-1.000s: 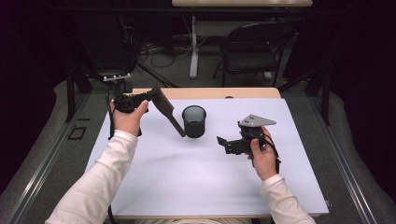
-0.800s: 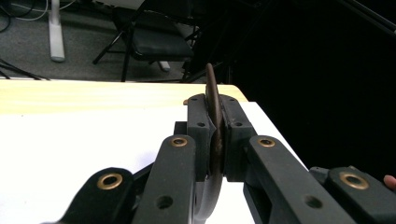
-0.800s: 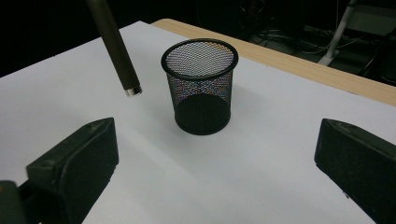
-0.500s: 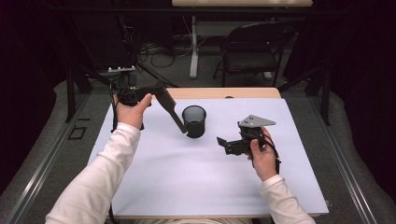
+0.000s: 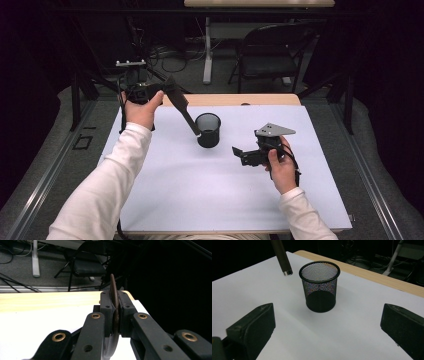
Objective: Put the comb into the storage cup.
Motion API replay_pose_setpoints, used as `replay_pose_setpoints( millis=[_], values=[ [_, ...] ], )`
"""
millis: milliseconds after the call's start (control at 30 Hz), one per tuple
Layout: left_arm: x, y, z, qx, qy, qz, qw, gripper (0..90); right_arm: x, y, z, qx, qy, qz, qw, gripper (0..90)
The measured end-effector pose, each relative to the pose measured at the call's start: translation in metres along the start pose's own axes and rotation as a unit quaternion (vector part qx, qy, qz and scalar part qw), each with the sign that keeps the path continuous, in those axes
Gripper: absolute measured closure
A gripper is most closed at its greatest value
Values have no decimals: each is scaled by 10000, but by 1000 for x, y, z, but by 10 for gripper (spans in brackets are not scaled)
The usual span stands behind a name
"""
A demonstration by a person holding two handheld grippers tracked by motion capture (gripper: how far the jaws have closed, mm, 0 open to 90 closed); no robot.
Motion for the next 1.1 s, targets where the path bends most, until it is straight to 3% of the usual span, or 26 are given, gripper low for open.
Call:
replay_pose_setpoints(
  millis=[667, 1100],
  values=[
    [-7, -4, -19, 4, -53, -244, 9997, 846, 0, 0, 0, -7, -9, -1, 10000, 0],
    [-21, -5, -23, 149, -143, -380, 9991, 846, 1, -1, -1, 9, -23, 1, 10000, 0]
  ],
)
Point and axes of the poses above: each handheld gripper's, and its own axes: x roughly backward along the jaws, z roughly out of its underside, y roughly to its left, the point moved 5 cm from there along -x, roughly forward along the jaws, and after that the axes turned 9 degrees about -x, right-handed, at the moved point
